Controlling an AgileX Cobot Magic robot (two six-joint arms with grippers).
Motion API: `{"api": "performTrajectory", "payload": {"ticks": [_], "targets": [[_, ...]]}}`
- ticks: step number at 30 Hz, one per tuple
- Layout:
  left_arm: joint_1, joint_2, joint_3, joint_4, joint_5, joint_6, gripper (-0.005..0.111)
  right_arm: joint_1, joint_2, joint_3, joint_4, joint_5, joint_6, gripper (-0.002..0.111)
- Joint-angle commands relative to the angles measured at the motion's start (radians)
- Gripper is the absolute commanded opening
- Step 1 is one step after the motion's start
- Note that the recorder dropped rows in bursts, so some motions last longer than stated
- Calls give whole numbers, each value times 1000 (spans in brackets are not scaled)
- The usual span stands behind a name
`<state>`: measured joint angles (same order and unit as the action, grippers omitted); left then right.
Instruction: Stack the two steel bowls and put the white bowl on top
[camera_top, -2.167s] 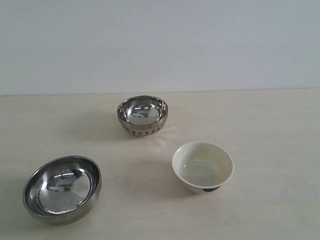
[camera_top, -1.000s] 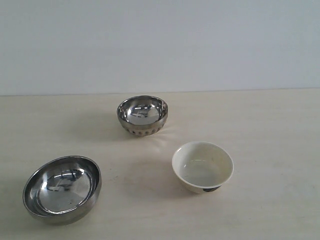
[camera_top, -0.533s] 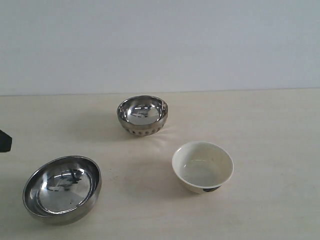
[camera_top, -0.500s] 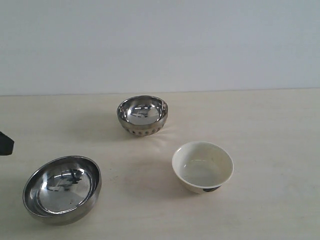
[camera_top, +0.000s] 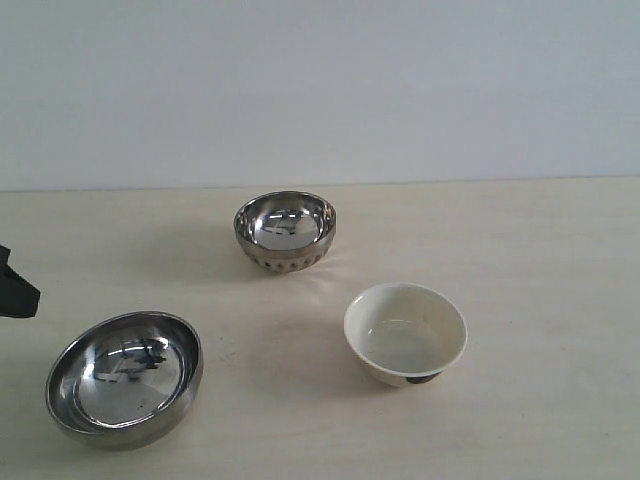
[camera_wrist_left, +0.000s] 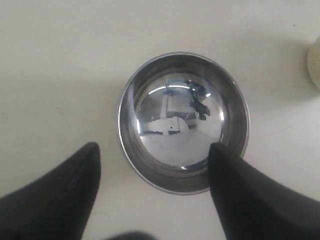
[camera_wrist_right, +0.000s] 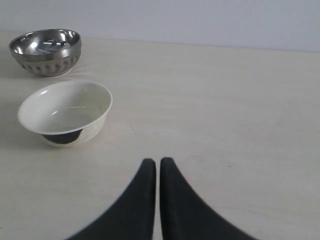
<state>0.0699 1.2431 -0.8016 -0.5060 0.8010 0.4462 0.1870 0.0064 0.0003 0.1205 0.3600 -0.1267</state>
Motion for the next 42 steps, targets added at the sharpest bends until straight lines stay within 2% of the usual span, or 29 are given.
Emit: {"api": "performTrajectory", "payload": {"ticks": [1, 18, 27, 30, 34, 37, 40, 42], "targets": [[3, 1, -7, -8, -7, 5, 59, -7, -6, 0, 1, -4, -2, 0], [3, 1, -7, -12, -5, 5, 59, -7, -6, 0, 5, -37, 1, 0], [3, 1, -7, -1, -13, 5, 59, -7, -6, 0, 165, -134, 101, 0], [3, 5, -7, 4, -15, 5, 59, -7, -6, 0, 216, -176, 232, 0], [3, 16, -7, 5, -11, 5, 59, -7, -6, 0, 382, -250, 515, 0], [3, 20, -7, 5, -9, 2, 59, -7, -6, 0, 397, -294, 602, 0], [3, 20, -7, 0, -12, 2, 59, -7, -6, 0, 424, -431, 734, 0], [3, 20, -7, -2, -5, 2, 59, -5, -6, 0, 424, -436, 774, 0]]}}
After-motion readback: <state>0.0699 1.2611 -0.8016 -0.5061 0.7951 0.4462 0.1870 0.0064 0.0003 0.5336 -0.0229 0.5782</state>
